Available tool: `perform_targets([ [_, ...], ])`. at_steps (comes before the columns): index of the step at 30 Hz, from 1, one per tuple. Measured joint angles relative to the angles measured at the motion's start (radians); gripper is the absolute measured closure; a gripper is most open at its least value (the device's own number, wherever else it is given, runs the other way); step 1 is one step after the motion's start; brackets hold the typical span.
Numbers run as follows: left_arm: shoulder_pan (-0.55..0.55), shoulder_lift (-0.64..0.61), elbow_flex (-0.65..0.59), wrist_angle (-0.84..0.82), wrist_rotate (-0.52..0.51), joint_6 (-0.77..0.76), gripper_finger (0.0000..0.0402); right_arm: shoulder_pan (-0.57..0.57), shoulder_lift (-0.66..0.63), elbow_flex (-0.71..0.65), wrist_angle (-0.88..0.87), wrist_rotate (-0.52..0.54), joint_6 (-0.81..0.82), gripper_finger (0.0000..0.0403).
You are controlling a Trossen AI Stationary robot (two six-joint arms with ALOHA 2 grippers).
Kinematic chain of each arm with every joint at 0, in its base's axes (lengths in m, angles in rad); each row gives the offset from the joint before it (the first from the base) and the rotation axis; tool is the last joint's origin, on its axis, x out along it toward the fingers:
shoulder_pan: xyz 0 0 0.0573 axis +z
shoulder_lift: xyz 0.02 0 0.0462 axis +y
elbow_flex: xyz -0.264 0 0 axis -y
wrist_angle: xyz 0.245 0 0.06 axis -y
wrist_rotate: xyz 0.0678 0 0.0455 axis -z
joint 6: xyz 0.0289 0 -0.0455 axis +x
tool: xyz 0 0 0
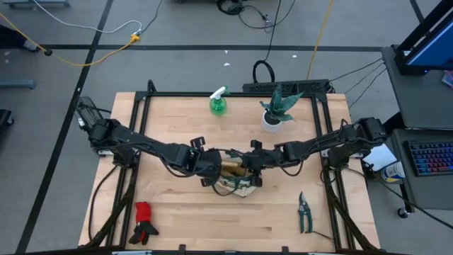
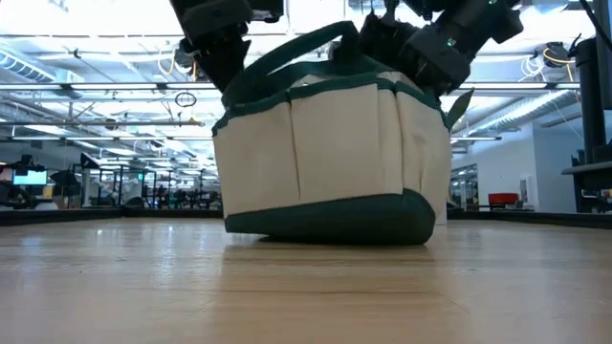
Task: Pick & Place Garden tools in Gardening bag
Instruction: Put the brown trowel into the gardening bag, then put the green shear scissor into the gardening bag
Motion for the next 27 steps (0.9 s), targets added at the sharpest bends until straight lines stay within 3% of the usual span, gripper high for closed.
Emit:
perform_targets([
  [8,0.0,0.0,0.0,-0.001,-0.004,-0.009,0.0396,0.0,-0.002,0.0,0.067,-0.027,-0.041,0.0297],
  [13,-0.009,0.0,0.0,-0.023,-0.063,-0.026,0.0391,0.001,-0.036,0.0,0.056,-0.027,-0.05,0.0258],
  [27,-0.042,0.001,0.0,-0.09,-0.091,-0.153,0.039,0.005,-0.225,0.0,-0.048,-0.025,0.074,0.0247],
])
